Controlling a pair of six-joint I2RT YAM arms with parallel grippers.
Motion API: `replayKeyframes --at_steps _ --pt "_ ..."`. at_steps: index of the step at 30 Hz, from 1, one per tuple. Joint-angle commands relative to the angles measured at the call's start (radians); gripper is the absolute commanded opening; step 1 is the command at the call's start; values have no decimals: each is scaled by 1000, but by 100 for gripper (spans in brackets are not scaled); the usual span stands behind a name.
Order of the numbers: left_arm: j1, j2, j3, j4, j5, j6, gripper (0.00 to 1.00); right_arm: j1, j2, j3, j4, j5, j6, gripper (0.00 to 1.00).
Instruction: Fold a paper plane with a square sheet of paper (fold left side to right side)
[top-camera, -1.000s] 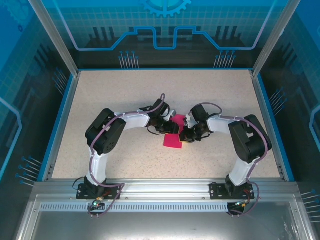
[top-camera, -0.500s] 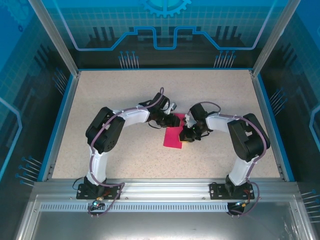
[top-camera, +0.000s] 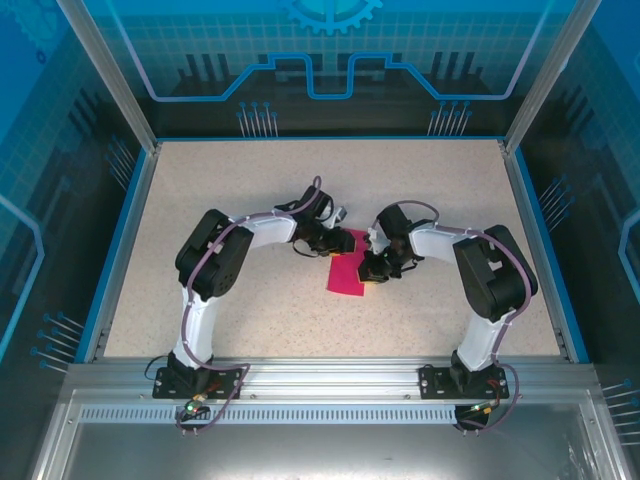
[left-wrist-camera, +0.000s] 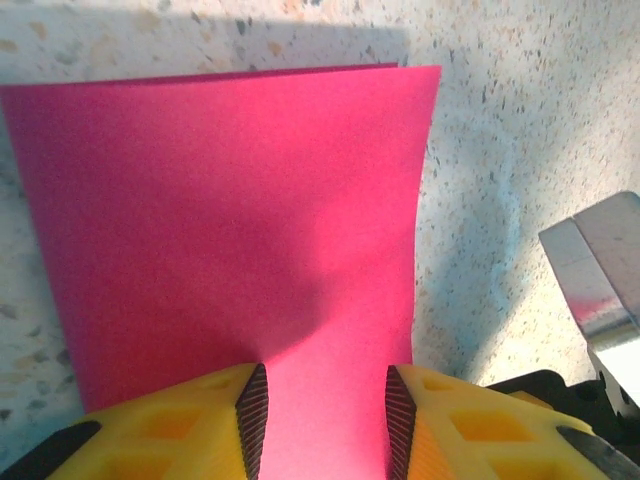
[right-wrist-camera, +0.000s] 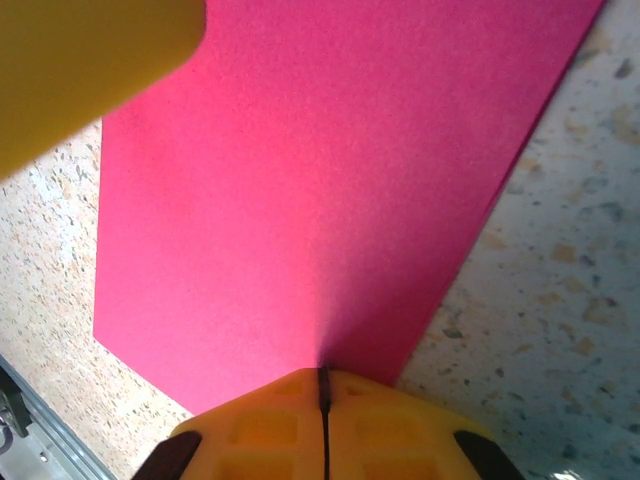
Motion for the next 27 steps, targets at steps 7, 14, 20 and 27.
replayKeyframes --at_steps 7,14,20,27 --pt "89 95 82 15 -90 -27 40 1 75 -31 -89 157 -36 6" --pt "108 158 172 16 -99 -59 40 1 72 -37 -98 162 -44 5" --pt "118 202 225 3 -118 -69 40 0 69 -33 -109 161 -52 5" --pt "158 190 210 -5 -142 -66 40 -16 57 -25 -141 158 -85 5"
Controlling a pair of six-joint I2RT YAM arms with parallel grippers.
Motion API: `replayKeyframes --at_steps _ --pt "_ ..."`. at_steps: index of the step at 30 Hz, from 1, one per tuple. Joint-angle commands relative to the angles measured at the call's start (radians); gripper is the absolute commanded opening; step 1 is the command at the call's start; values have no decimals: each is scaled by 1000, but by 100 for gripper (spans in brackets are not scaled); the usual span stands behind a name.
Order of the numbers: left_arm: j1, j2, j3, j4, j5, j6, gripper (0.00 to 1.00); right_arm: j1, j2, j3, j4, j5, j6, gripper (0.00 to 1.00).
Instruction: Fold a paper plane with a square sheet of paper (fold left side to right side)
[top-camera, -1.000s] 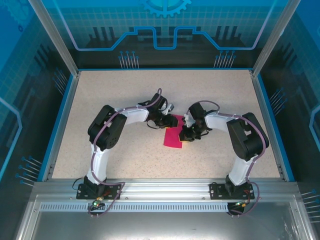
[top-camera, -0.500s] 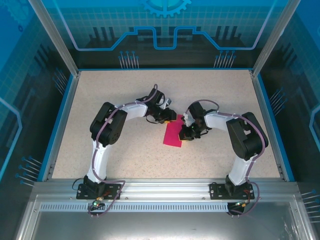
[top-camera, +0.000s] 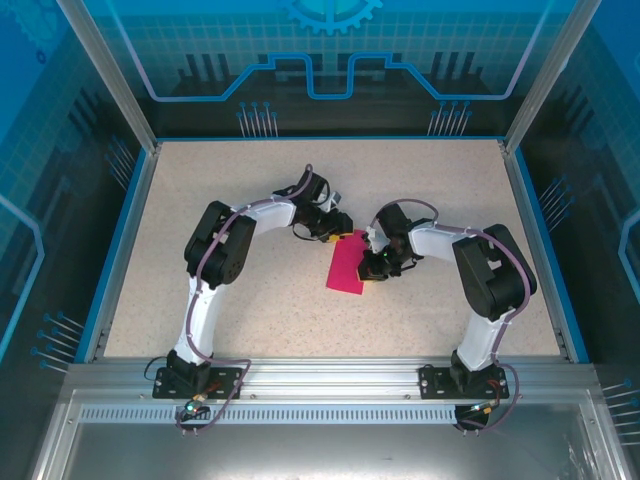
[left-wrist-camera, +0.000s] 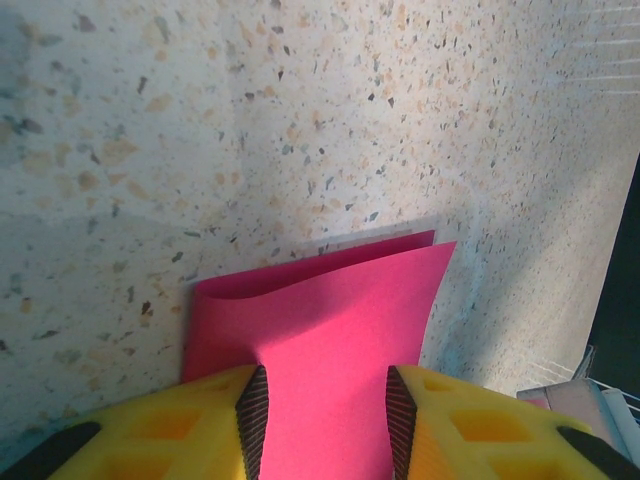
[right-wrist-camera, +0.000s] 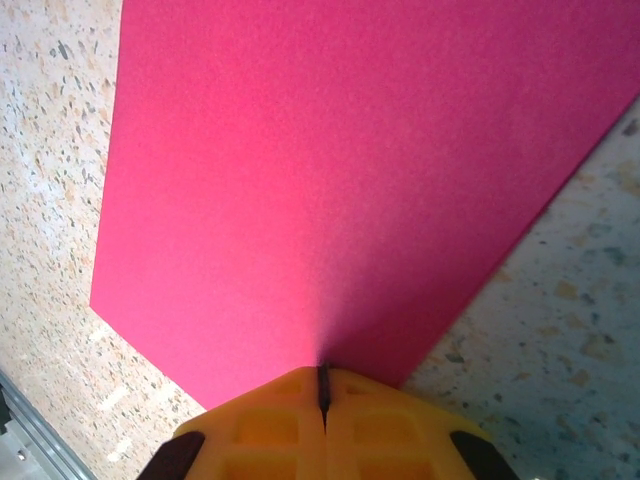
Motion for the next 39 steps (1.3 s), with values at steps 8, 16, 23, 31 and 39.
replayKeyframes --at_steps 8,16,23,31,39 --pt "123 80 70 57 -153 32 41 -18 70 -30 -127 129 -36 5" --pt "126 -97 -128 212 -97 5 40 -19 68 -26 -112 123 -21 5" --pt "52 -278 -375 318 30 -27 38 -17 83 -18 -115 127 -20 5" --pt "-46 -280 -447 319 29 -28 38 -15 82 -10 -121 133 -18 5" --pt "-70 -242 -464 313 46 -24 38 -15 73 -9 -136 149 -20 5"
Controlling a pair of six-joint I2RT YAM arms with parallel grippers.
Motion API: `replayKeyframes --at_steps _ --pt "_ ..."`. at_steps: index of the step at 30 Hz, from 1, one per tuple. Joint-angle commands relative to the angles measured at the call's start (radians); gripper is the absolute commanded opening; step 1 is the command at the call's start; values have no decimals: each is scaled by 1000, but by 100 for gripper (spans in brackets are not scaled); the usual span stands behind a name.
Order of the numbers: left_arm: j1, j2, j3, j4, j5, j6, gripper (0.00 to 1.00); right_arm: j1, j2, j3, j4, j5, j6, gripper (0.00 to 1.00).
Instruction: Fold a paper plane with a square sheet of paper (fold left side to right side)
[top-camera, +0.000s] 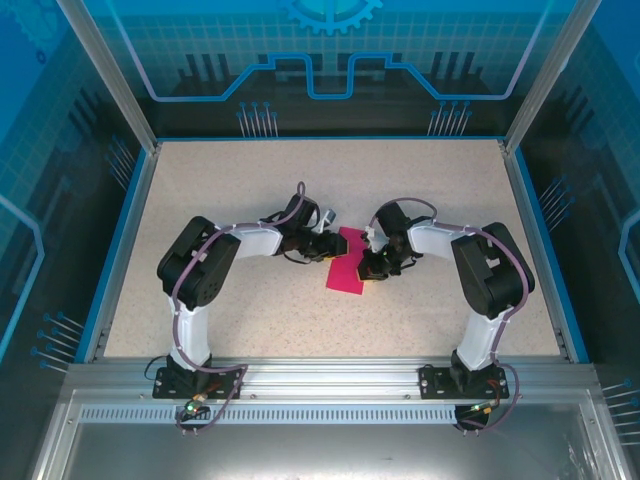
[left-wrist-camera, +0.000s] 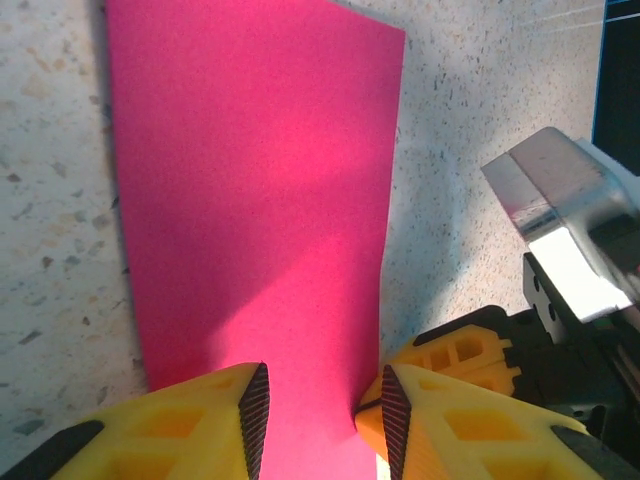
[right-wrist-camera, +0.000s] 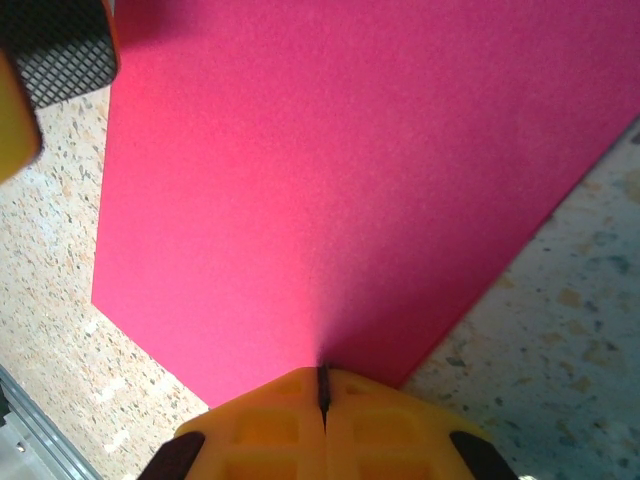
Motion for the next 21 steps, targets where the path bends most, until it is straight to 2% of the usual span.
replayKeyframes --at_steps 1,13,21 --pt "-12 25 -26 -6 33 9 38 -13 58 -35 -104 153 -3 5" --pt "-22 -20 -112 -118 15 120 38 -13 73 -25 -120 162 -7 5" --pt "-27 -99 -166 -180 47 214 39 -13 78 -18 -129 163 -9 5"
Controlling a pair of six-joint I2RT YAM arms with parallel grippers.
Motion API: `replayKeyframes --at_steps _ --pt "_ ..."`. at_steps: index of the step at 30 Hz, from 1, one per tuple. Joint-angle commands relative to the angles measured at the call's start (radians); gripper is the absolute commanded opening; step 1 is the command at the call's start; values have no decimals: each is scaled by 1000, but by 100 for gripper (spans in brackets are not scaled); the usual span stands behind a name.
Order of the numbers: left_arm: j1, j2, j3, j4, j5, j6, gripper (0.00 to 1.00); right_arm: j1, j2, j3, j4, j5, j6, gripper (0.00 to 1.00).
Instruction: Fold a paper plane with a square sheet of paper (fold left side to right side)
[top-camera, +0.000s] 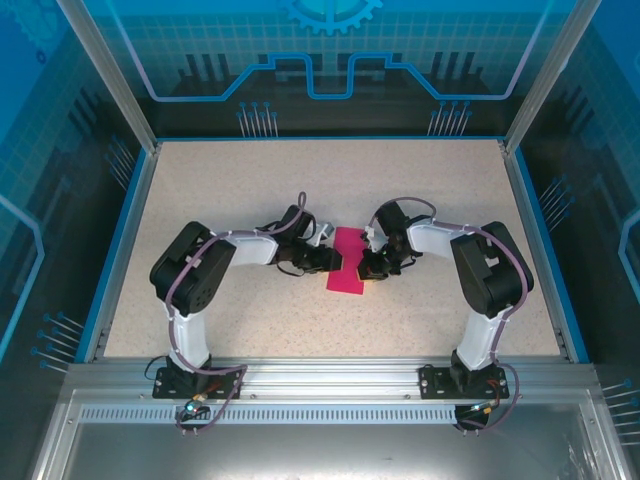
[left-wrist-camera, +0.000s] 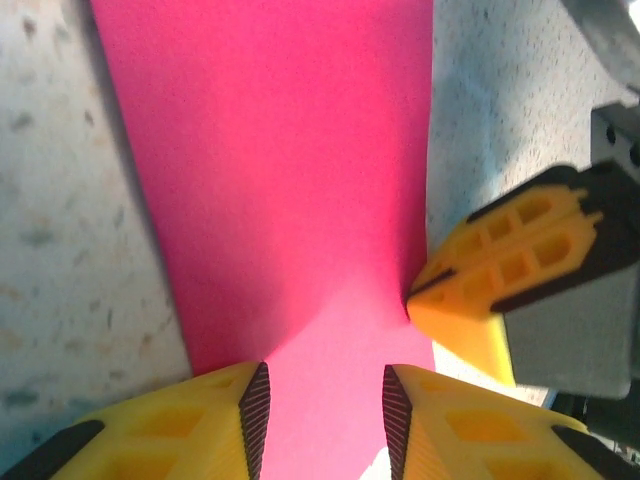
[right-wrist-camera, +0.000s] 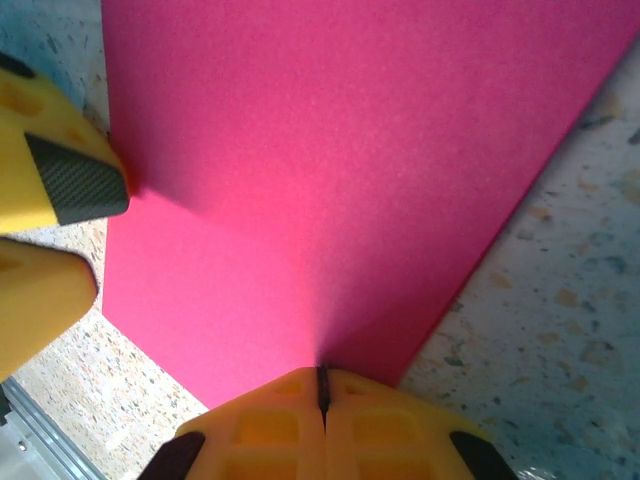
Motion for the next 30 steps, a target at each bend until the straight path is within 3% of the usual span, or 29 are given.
replayKeyframes --at_steps 1,30 --pt "-13 -33 -53 -123 41 66 39 -13 67 -33 -106 160 -7 5" --pt "-67 -193 -231 -71 59 47 41 -24 54 -16 -105 142 -42 5"
